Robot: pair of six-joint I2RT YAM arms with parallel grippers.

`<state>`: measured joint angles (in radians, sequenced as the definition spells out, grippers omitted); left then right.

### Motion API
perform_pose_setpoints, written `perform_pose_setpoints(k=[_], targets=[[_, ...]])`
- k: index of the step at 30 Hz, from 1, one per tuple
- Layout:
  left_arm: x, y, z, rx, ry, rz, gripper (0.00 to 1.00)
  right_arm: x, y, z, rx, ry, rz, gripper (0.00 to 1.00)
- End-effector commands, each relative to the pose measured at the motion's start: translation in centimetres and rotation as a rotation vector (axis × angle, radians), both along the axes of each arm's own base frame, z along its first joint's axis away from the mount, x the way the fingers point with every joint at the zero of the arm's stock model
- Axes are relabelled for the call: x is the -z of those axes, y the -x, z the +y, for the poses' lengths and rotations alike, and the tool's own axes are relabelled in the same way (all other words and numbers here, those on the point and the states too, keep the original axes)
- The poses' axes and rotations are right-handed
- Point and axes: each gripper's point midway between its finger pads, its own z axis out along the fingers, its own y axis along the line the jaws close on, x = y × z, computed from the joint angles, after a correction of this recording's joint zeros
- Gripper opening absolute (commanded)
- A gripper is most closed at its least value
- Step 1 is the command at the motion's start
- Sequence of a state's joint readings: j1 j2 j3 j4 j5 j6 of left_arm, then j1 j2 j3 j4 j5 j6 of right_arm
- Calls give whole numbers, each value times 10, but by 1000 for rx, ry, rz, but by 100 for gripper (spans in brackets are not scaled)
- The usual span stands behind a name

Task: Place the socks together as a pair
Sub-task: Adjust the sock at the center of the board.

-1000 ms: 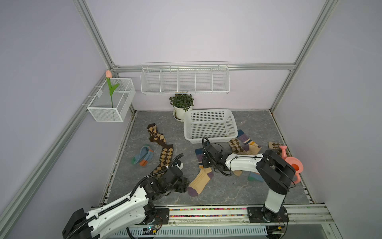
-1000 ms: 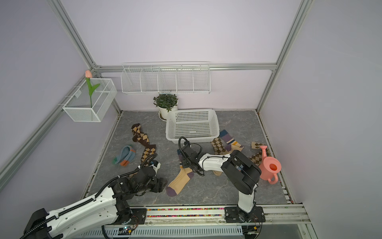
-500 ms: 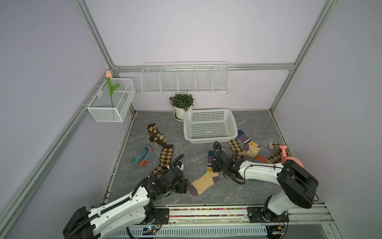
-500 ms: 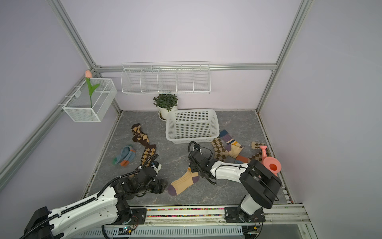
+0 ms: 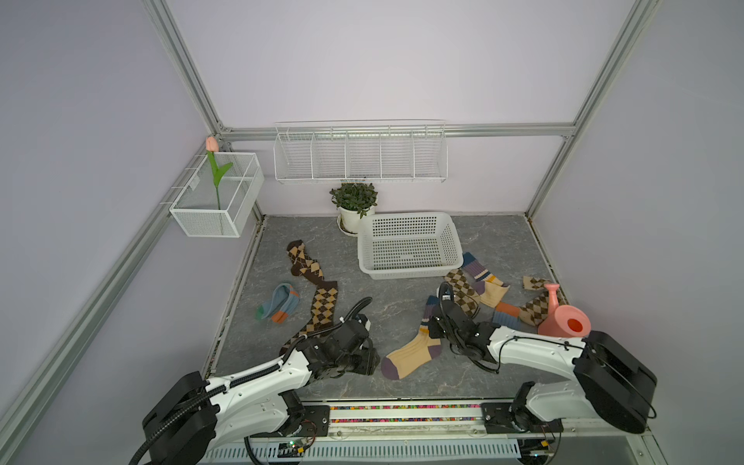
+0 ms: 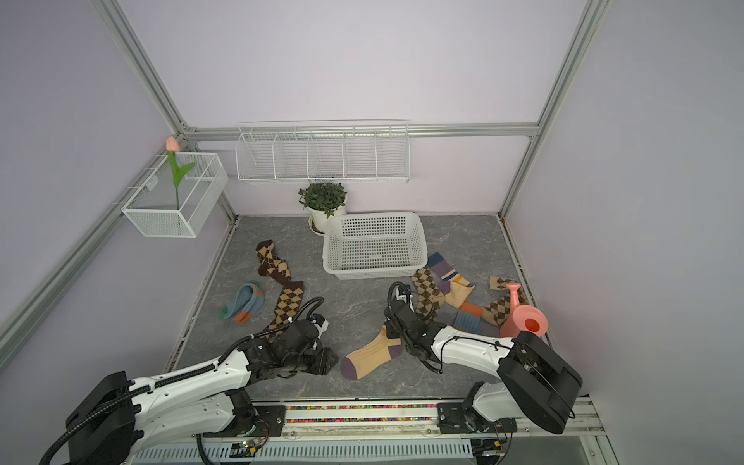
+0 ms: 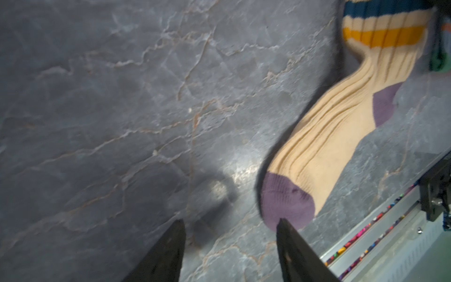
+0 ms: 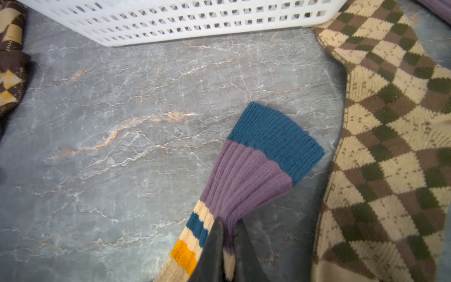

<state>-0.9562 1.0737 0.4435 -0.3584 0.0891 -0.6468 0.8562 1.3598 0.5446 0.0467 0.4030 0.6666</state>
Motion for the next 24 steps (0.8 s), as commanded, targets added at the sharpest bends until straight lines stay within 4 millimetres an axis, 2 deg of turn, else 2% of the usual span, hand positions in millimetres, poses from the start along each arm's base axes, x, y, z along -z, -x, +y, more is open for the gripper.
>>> perform_pose_setpoints(k=[1,6,10,13,14,15,17,18,21,24], targets=[[-14,-10,-26,2,77,-22,58,2,-3,-3,31,-33,-8,13],[5,-1,-45,53,29,12,50,2,-3,-4,31,-47,-7,13],[15,5,-48,73,-28,19,49,3,-3,-5,34,-58,-8,13],[21,8,-48,76,-55,22,42,2,-3,-5,32,-68,-8,13],[23,9,-48,77,-63,23,36,2,-3,-4,30,-70,-9,13],[26,9,-47,77,-73,25,23,2,-3,-5,29,-71,-10,13],[29,9,-47,78,-93,24,3,0,-4,-5,31,-79,-16,13],[29,9,-45,77,-109,20,0,-1,-3,-5,29,-83,-20,13],[23,1,-38,66,-160,-20,0,-7,-2,-6,21,-92,-30,13],[5,-15,-23,21,-256,-98,0,-14,1,-8,13,-90,-35,16]])
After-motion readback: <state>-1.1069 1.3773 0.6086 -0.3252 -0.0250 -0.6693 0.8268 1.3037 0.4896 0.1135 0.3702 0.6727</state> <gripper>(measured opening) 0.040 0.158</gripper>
